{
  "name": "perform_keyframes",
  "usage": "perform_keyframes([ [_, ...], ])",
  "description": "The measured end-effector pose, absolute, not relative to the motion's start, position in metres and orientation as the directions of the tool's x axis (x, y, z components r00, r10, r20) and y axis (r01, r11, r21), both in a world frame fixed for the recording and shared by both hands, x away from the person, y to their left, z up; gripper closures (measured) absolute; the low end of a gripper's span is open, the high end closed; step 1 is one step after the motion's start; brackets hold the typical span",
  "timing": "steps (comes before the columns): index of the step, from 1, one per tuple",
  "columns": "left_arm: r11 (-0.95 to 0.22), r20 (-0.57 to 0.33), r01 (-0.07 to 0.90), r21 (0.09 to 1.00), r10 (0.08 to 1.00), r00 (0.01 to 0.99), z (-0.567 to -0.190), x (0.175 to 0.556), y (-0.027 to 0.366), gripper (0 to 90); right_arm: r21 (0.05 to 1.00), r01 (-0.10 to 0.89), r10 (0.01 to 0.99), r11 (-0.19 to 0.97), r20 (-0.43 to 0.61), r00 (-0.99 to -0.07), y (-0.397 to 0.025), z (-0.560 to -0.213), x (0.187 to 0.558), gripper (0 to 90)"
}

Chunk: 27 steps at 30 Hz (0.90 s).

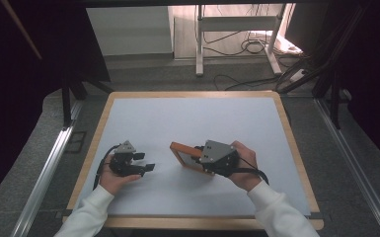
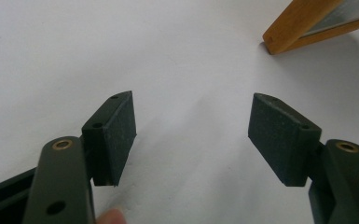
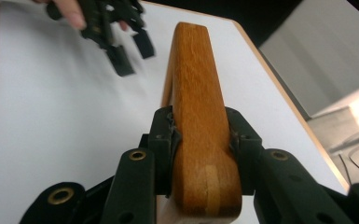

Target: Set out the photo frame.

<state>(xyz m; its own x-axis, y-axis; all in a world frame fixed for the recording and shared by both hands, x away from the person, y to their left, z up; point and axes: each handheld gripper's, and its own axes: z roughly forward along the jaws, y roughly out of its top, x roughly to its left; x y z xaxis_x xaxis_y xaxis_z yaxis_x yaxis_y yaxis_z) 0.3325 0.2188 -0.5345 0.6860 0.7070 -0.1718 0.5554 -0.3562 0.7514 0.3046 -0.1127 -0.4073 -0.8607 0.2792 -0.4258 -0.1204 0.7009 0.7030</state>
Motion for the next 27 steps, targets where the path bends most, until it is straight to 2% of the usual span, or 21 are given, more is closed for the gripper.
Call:
perform_keyframes([
  [12,-0.370,-0.170,0.554,0.746,0.698,0.695,-0.535,0.332,0.212,31.5,0.733,0.024,0.383,0.680,-0.327,-0.864,-0.136,-0.411,0.346,57.8],
  [16,-0.373,-0.171,0.555,0.744,0.696,0.697,-0.535,0.332,0.211,31.3,0.722,0.053,0.411,0.690,-0.330,-0.850,-0.136,-0.413,0.356,52.2],
  [23,-0.375,-0.167,0.550,0.746,0.694,0.700,-0.536,0.332,0.211,31.1,0.724,0.153,0.481,0.672,-0.270,-0.834,-0.140,-0.420,0.384,42.1],
  [27,-0.375,-0.168,0.551,0.746,0.695,0.700,-0.536,0.333,0.211,31.2,0.736,0.181,0.502,0.652,-0.240,-0.831,-0.142,-0.424,0.393,39.9],
])
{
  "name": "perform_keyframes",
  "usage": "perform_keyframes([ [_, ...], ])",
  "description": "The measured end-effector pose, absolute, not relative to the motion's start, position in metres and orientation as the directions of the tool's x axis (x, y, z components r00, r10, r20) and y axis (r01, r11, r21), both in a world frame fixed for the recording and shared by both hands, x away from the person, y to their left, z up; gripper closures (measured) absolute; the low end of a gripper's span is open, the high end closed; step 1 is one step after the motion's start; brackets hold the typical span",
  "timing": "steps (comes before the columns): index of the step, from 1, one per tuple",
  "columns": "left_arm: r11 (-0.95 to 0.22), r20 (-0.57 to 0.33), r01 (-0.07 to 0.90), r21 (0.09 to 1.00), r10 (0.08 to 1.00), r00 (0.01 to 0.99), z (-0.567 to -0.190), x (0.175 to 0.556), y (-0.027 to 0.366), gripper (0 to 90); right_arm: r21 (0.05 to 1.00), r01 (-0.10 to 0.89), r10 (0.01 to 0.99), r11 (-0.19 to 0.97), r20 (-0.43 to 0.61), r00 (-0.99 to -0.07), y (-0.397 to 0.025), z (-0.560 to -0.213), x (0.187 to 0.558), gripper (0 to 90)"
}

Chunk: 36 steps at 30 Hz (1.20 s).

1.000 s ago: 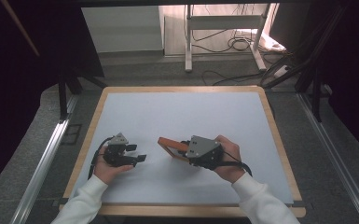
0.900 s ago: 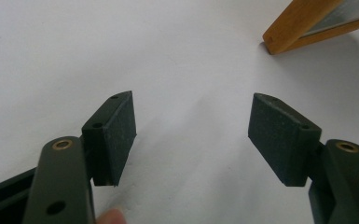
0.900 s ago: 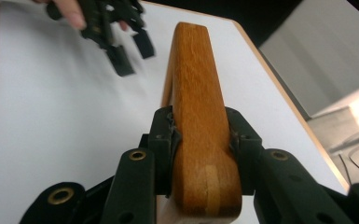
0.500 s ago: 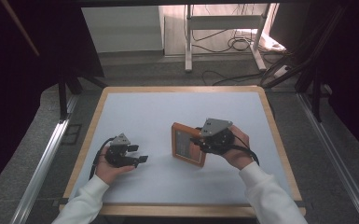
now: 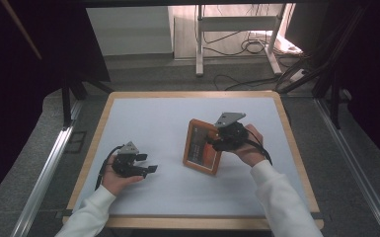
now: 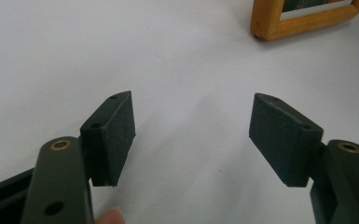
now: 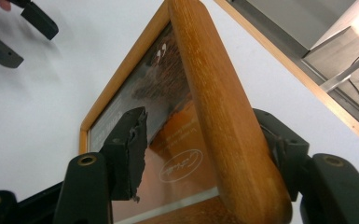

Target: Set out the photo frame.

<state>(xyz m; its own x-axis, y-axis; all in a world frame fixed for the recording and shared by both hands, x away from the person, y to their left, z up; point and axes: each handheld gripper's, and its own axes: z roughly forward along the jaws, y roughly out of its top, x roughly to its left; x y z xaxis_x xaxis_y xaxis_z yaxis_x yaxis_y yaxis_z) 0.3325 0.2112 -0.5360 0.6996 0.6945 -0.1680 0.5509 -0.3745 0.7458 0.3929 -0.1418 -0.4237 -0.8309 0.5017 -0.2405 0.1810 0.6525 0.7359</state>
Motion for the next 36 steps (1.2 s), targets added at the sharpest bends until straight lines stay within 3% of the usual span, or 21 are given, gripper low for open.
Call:
perform_keyframes([
  [5,-0.372,-0.168,0.550,0.748,0.695,0.699,-0.536,0.332,0.211,31.1,0.745,0.166,0.523,0.646,-0.273,-0.807,-0.141,-0.424,0.389,32.0],
  [11,-0.374,-0.167,0.549,0.748,0.694,0.700,-0.536,0.332,0.211,31.0,0.819,0.219,0.632,0.530,-0.209,-0.746,-0.152,-0.414,0.374,20.6],
  [23,-0.372,-0.166,0.551,0.746,0.698,0.696,-0.535,0.332,0.212,30.9,0.850,0.357,0.727,0.386,-0.042,-0.685,-0.202,-0.438,0.337,18.2],
  [31,-0.377,-0.162,0.549,0.746,0.697,0.699,-0.534,0.331,0.210,30.8,0.826,0.411,0.718,0.385,0.012,-0.696,-0.211,-0.467,0.311,33.9],
  [36,-0.374,-0.164,0.548,0.748,0.697,0.698,-0.535,0.332,0.211,30.8,0.805,0.421,0.704,0.419,0.006,-0.711,-0.201,-0.480,0.303,65.7],
])
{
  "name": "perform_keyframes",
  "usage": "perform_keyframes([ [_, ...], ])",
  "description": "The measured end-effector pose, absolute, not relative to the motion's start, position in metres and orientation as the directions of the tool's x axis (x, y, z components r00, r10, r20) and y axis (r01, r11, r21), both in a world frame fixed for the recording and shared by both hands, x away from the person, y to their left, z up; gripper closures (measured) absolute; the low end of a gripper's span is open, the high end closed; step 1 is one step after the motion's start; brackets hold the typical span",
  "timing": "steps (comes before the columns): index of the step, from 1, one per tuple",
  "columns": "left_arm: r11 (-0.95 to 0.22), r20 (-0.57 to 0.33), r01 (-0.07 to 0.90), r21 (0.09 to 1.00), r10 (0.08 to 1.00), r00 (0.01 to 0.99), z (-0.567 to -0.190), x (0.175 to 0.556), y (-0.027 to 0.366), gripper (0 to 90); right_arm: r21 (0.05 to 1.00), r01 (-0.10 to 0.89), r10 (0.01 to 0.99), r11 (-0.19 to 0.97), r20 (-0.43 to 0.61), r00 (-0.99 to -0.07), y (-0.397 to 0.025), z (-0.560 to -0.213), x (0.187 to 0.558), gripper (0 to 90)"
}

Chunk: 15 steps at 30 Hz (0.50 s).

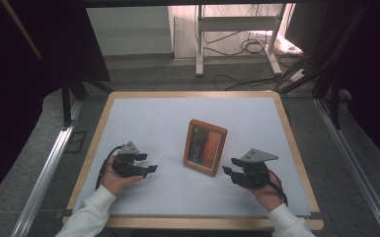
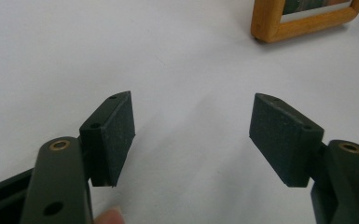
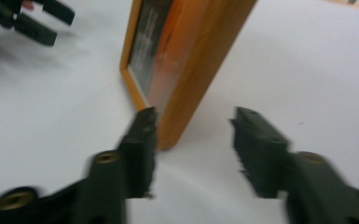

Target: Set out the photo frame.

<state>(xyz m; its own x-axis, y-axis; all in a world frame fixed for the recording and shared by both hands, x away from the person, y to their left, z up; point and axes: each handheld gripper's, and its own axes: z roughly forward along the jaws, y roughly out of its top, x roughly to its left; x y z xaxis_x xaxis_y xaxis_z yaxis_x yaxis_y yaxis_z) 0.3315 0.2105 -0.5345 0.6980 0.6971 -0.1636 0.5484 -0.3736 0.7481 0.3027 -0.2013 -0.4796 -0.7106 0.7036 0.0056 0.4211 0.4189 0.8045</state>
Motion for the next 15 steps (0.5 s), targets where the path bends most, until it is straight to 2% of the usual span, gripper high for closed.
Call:
perform_keyframes([
  [3,-0.372,-0.166,0.548,0.750,0.696,0.699,-0.534,0.331,0.210,30.8,0.778,0.425,0.684,0.462,-0.008,-0.729,-0.191,-0.487,0.302,81.8],
  [6,-0.372,-0.167,0.547,0.750,0.694,0.700,-0.534,0.331,0.210,30.9,0.754,0.422,0.659,0.504,-0.019,-0.752,-0.178,-0.496,0.303,89.5],
  [15,-0.375,-0.165,0.545,0.750,0.692,0.703,-0.534,0.330,0.209,30.9,0.713,0.414,0.621,0.566,-0.039,-0.783,-0.155,-0.510,0.308,90.0],
])
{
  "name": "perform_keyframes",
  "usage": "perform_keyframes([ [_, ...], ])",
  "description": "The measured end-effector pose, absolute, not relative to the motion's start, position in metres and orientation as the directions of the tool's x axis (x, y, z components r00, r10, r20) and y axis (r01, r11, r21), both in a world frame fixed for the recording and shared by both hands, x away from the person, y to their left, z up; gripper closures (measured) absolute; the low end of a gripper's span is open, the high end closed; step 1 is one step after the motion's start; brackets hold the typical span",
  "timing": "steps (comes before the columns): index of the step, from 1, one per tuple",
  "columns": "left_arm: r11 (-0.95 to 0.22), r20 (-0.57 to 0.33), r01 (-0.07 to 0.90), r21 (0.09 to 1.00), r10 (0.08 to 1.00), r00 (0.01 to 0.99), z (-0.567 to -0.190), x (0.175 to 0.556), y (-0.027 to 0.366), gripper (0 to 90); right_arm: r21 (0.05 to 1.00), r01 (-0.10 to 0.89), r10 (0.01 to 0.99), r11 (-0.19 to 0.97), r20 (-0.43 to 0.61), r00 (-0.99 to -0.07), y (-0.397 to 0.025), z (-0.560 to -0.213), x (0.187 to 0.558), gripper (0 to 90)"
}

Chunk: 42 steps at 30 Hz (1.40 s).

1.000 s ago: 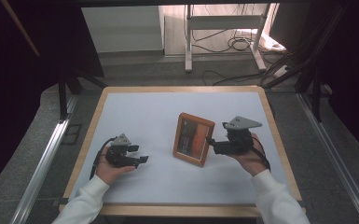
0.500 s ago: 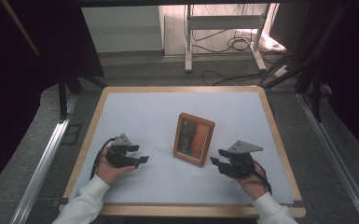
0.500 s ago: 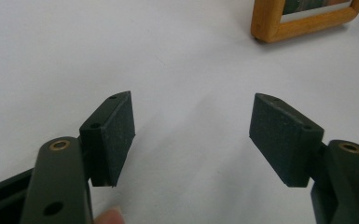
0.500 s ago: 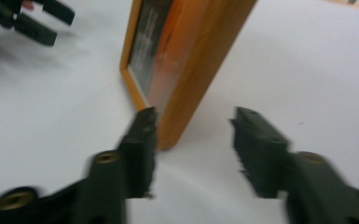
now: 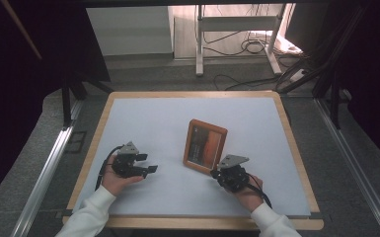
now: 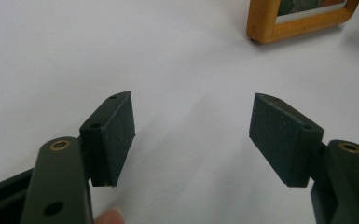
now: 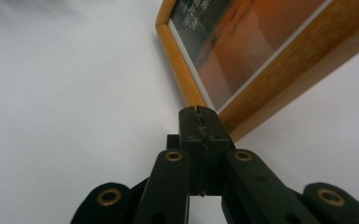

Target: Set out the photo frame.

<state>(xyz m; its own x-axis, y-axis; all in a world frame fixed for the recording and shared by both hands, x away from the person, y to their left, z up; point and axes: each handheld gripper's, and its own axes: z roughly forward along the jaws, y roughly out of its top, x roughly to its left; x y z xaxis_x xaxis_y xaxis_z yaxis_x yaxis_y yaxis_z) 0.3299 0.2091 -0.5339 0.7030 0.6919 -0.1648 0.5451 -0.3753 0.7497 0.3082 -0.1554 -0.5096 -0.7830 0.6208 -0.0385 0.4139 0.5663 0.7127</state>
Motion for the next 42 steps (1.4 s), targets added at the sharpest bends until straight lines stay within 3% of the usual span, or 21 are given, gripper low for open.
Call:
perform_keyframes([
  [42,-0.375,-0.163,0.545,0.750,0.694,0.702,-0.534,0.329,0.210,30.9,0.710,0.436,0.661,0.553,-0.056,-0.748,-0.172,-0.519,0.323,90.0],
])
